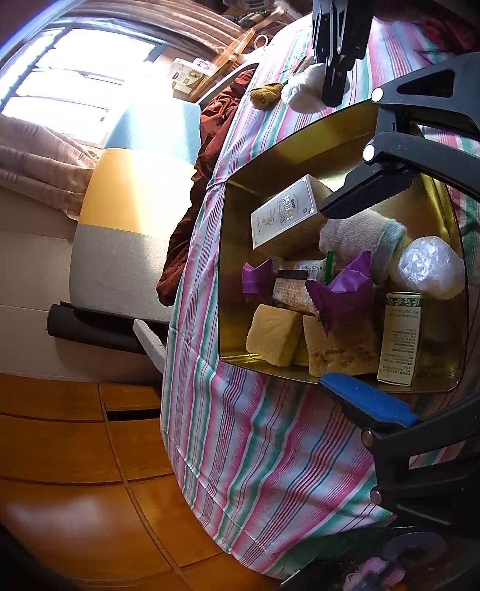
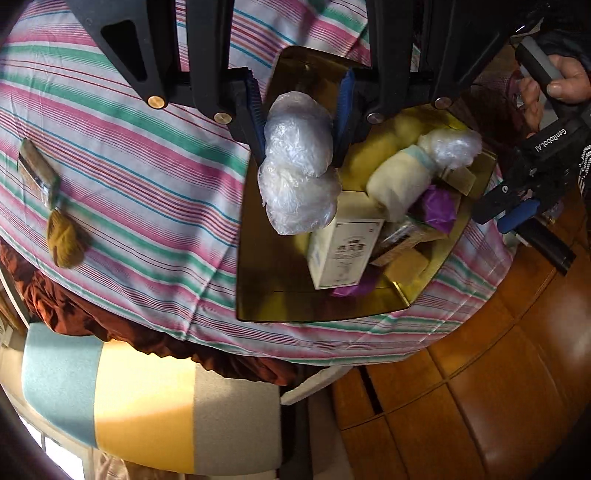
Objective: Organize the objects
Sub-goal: 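Carry the plastic-wrapped bundle into the gold tray and release it with the right tool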
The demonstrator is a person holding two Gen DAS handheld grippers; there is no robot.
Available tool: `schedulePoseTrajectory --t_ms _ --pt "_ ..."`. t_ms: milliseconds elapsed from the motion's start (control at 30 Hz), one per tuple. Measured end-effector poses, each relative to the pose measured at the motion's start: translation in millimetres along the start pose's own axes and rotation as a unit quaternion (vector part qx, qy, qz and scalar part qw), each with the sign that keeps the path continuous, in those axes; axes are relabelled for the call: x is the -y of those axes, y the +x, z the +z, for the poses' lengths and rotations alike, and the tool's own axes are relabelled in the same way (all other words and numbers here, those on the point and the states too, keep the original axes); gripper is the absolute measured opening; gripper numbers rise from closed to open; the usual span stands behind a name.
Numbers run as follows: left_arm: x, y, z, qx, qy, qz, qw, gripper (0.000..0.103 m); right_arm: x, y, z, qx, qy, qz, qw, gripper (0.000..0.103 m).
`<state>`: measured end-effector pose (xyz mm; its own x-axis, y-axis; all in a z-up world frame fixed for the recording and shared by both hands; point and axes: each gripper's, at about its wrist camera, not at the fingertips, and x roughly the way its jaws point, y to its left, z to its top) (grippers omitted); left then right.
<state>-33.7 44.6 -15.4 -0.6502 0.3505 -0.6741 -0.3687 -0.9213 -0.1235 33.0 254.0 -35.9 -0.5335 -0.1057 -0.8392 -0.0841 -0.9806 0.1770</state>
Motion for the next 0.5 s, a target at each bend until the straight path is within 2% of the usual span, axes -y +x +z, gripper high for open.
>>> schedulePoseTrajectory --t_ms 133,400,467,500 --pt "-3.7 -0.2 -0.8 0.000 -0.006 0.000 1.0000 0.086 -25.2 16.6 3.2 -0.019 -0.014 0.006 1.000 0.032" --pt "-13.8 0.4 -4.6 -0.004 -0.015 0.002 0.9999 0.086 -49.6 53.2 -0.3 -0.056 -0.034 0.015 0.998 0.033" --pt "-16.9 0.7 -5.6 -0.005 -0.018 0.004 0.9998 0.086 -53.6 59.8 -1.8 -0.065 -0.040 0.015 0.997 0.035" --pt "-18.3 1.2 -6.1 -0.006 -0.020 0.005 0.9998 0.086 -54.8 62.7 -3.1 -0.069 -0.043 0.016 0.997 0.041"
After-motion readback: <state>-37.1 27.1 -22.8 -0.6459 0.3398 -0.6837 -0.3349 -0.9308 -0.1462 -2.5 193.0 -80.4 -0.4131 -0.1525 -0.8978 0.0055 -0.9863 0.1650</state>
